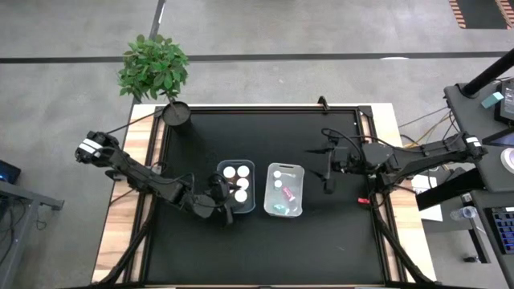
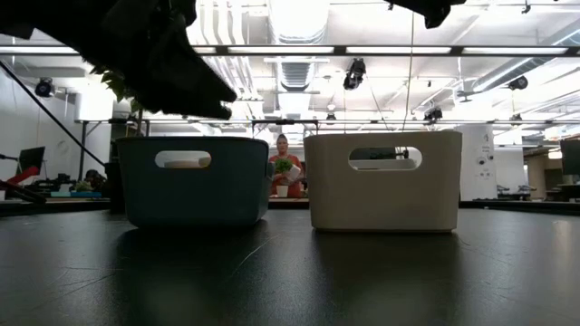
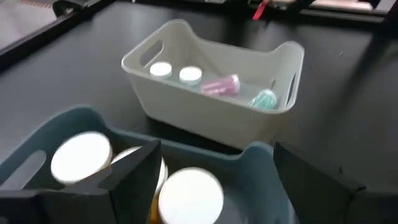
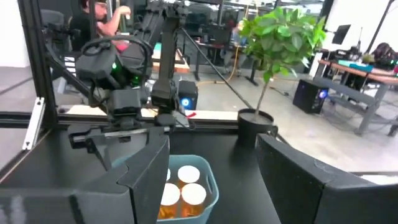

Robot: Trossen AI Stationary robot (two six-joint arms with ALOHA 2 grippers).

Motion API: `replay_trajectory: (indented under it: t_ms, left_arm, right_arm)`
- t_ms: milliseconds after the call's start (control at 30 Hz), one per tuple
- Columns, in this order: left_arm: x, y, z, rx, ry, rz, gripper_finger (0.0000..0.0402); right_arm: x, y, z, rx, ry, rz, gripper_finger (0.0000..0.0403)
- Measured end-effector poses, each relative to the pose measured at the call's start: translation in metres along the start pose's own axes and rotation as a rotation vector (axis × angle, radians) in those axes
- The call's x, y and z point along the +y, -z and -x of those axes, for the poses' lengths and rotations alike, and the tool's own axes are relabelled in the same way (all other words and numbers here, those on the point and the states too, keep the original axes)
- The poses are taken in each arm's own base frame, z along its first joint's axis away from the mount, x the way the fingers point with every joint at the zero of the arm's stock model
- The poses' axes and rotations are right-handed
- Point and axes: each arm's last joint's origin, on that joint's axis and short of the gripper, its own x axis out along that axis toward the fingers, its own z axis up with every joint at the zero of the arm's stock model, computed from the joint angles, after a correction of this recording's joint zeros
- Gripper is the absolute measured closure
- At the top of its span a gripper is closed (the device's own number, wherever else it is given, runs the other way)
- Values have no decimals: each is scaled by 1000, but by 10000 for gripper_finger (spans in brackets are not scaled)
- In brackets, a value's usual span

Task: Pick and place medicine bottles into bin by pill shape (circle, oval)
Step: Return to Home Position

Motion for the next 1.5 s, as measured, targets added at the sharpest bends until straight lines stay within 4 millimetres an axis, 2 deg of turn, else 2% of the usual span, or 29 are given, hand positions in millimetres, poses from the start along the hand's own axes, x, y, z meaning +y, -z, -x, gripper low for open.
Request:
replay_trajectory:
  t_ms: [300, 500, 700, 867, 1067, 1300, 1400, 1500]
  left_arm:
    - [-4, -13, 2, -34, 12, -51, 108]
    - [0, -29, 10, -50, 10, 65, 109]
    - [15, -48, 20, 182, -113, 42, 138]
    - [22, -46, 13, 302, -104, 12, 179]
    - [21, -39, 2, 337, -108, 4, 212]
    - [18, -43, -3, 294, -90, -13, 226]
    - [16, -48, -4, 253, -66, -30, 226]
    - [15, -51, -4, 223, -51, -50, 226]
  right_arm:
    - [2, 7, -3, 64, -7, -14, 172]
    - [4, 17, -6, 139, -9, -39, 172]
    - [7, 28, -12, 224, -7, -83, 172]
    - [11, 37, -21, 268, -9, -72, 172]
    - [14, 46, -30, 305, -11, -52, 172]
    - [16, 52, -35, 328, -12, -42, 172]
    - [16, 52, -35, 334, -4, -97, 172]
    - [17, 52, -32, 429, -54, -183, 172]
